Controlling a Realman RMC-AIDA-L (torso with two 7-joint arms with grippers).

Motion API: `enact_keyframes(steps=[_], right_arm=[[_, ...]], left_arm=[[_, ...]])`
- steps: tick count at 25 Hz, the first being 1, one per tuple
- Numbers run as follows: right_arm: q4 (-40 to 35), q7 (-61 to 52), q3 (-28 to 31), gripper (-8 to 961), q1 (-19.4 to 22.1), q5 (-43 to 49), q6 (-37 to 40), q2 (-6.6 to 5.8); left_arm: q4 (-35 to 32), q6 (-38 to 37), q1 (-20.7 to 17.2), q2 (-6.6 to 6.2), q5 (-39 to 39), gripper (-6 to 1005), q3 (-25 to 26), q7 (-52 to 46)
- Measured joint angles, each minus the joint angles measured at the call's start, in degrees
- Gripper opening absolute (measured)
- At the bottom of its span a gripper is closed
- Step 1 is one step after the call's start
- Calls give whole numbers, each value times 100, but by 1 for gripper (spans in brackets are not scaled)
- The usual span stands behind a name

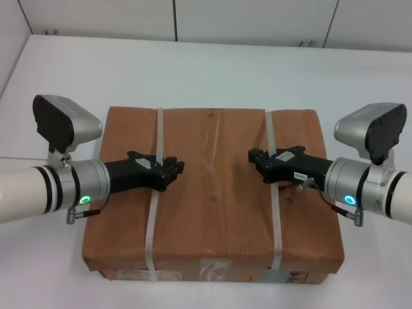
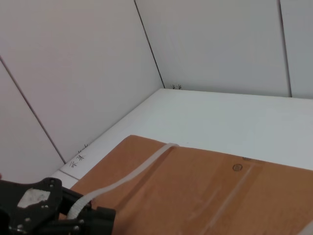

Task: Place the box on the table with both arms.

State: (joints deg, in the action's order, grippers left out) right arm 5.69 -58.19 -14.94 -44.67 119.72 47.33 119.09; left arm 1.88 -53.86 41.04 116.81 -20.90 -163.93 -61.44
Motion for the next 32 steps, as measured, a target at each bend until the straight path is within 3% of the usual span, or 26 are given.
enact_keyframes(steps=[12,18,20,26,32], right_arm=[[-65,1,17,88,121,-39,-1,-1],[-87,-65,128,369,261,-79,5,0],[-113,-66,192,508,323,-81,16,0],[-168,-69,257,736,405,-81,64,0],[-171,-70,331,850,423,-79,14,0]], left_arm=[[-7,-33,-19,0,-10,248,-2,140],[-14,-16,-87,0,-18,337,43,137],[-14,-21,-100,0,-22,563,45,119],[-13,-49,-118,-4,-22,777,54,101],[-13,-53,-116,-8,-22,811,54,92]])
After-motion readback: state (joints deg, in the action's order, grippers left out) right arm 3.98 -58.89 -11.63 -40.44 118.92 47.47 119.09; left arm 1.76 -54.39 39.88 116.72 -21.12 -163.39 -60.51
